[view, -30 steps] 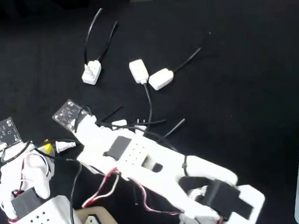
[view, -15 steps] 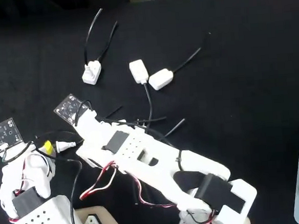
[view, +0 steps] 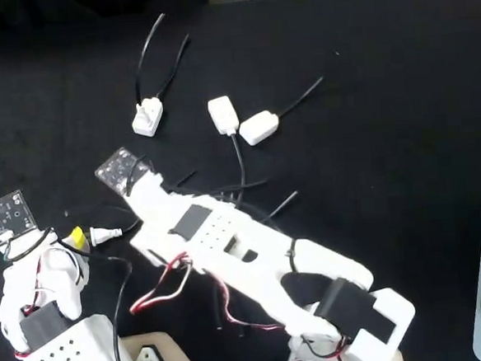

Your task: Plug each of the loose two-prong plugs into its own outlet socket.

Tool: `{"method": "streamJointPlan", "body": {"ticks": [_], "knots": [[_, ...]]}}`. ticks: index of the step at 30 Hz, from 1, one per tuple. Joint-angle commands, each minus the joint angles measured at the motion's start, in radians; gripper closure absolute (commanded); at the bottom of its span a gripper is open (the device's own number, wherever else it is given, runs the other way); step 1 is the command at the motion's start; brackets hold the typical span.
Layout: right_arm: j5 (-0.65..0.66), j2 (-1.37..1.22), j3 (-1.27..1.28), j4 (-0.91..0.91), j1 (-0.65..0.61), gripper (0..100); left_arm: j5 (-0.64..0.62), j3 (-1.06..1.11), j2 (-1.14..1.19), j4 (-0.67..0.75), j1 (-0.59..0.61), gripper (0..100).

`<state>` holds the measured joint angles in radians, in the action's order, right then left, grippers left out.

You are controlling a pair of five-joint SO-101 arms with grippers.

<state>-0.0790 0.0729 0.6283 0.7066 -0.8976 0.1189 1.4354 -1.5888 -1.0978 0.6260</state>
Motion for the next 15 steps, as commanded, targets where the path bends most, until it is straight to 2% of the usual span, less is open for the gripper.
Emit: {"method": "streamJointPlan", "body": {"ticks": [1, 10, 15], "knots": [[0.026, -0.001, -0.022, 0.025, 0.060, 98.7, -0.006, -0.005, -0.008, -0.002, 0.010, 73], [0.052, -0.007, 0.019, 0.025, 0.000, 98.7, -0.005, -0.005, -0.008, -0.002, 0.010, 73], [0.118, -0.097, 0.002, 0.018, -0.020, 98.7, -0.005, -0.005, -0.008, -0.002, 0.010, 73]]}}
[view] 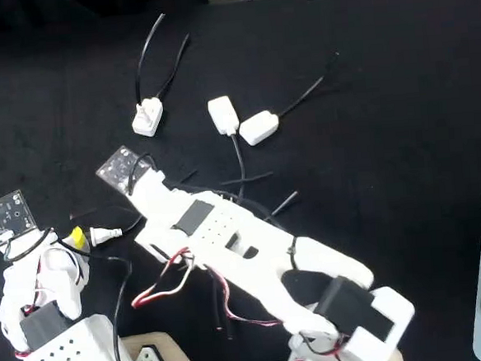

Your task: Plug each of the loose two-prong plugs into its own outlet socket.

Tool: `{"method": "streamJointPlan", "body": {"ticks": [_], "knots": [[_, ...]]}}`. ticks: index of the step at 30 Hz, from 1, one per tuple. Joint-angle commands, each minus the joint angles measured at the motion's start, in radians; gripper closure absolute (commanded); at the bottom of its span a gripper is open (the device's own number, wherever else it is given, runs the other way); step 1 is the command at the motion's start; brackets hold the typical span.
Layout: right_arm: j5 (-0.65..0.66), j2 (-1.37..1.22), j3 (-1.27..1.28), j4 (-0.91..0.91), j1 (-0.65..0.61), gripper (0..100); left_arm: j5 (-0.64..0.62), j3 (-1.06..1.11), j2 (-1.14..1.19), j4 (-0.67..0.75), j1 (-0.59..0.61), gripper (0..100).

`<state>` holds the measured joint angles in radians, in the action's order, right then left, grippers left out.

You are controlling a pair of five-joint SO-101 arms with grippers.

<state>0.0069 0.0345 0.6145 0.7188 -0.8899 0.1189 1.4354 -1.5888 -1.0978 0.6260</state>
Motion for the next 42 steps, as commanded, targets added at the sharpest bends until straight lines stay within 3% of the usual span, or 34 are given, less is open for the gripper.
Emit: {"method": "streamJointPlan", "body": {"ticks": [1, 33, 39, 42], "knots": [[0.037, -0.079, 0.010, -0.002, -0.028, 98.7, -0.005, -0.005, -0.008, -0.002, 0.010, 73], [0.126, -0.165, -0.039, 0.002, -0.034, 98.3, -0.002, -0.005, -0.008, -0.002, 0.010, 73], [0.035, 0.027, -0.042, 0.104, -0.041, 80.5, 0.000, -0.004, -0.008, -0.002, 0.004, 73], [0.026, 0.137, -0.051, 0.160, -0.041, 77.9, 0.000, -0.005, -0.008, -0.002, 0.004, 73]]}}
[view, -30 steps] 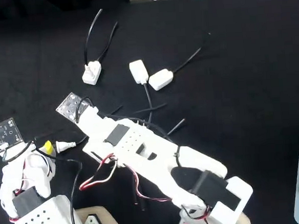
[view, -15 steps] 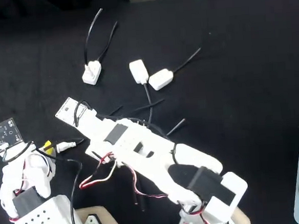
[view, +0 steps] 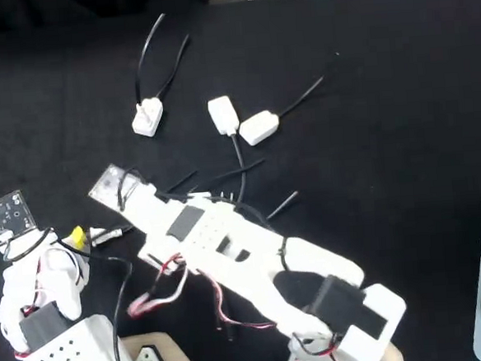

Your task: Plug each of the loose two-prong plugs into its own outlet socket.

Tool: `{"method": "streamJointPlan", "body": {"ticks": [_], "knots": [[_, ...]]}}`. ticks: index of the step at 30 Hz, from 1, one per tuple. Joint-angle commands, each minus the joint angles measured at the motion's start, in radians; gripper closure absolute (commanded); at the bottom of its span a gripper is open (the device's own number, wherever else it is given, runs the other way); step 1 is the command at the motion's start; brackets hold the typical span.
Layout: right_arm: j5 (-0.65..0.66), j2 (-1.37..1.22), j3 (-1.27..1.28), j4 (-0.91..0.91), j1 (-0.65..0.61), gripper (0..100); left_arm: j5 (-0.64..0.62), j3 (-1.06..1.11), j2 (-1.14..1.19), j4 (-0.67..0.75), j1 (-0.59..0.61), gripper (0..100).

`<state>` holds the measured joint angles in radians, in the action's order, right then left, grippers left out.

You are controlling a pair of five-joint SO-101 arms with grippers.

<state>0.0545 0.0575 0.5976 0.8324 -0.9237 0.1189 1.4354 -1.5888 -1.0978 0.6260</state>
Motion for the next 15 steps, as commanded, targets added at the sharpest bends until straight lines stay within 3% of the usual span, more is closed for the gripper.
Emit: {"method": "streamJointPlan", "body": {"ticks": [1, 10, 15], "knots": [[-0.021, 0.148, -0.033, 0.057, -0.008, 78.7, 0.000, -0.007, -0.008, -0.002, 0.004, 73], [-0.055, 0.404, 0.039, 0.112, 0.000, 84.9, 0.038, -0.015, -0.008, -0.002, -0.005, 73], [-0.153, 0.605, 0.042, 0.273, 0.046, 84.9, 0.137, -0.005, 0.000, -0.040, -0.168, 71]]}}
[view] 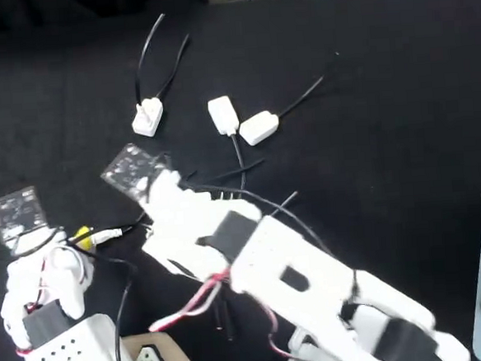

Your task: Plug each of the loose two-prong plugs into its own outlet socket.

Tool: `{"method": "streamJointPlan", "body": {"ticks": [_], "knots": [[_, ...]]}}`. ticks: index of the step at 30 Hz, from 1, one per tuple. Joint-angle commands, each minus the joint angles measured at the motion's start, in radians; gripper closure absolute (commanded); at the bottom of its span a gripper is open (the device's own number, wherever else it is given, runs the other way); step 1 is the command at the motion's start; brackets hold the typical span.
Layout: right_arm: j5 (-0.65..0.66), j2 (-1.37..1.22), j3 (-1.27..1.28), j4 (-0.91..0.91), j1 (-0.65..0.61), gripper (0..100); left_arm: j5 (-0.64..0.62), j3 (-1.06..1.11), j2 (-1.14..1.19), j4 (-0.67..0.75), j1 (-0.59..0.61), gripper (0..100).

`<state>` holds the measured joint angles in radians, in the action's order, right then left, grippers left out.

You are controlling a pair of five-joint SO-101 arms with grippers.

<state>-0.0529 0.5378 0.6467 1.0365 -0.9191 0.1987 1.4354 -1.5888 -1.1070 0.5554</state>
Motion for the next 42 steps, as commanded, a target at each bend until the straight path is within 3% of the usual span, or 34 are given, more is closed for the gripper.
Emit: {"method": "streamJointPlan", "body": {"ticks": [1, 9, 13, 23, 36, 42], "knots": [[-0.055, 0.160, -0.007, 0.092, 0.069, 84.9, 0.069, -0.008, 0.000, -0.051, -0.136, 70], [-0.060, 0.291, 0.085, 0.149, 0.394, 84.7, 0.089, -0.010, 0.002, -0.081, -0.389, 67], [-0.057, 0.291, 0.108, 0.146, 0.491, 84.7, 0.130, -0.005, 0.003, -0.077, -0.472, 67], [-0.060, 0.291, 0.111, 0.147, 0.505, 84.8, 0.132, 0.007, 0.044, 0.000, -0.564, 67], [-0.061, 0.291, 0.174, 0.098, 0.506, 84.9, 0.130, -0.185, 0.770, 0.318, -0.567, 67], [-0.061, 0.292, 0.176, 0.100, 0.506, 84.9, 0.126, -0.240, 0.956, 0.448, -0.567, 69]]}}
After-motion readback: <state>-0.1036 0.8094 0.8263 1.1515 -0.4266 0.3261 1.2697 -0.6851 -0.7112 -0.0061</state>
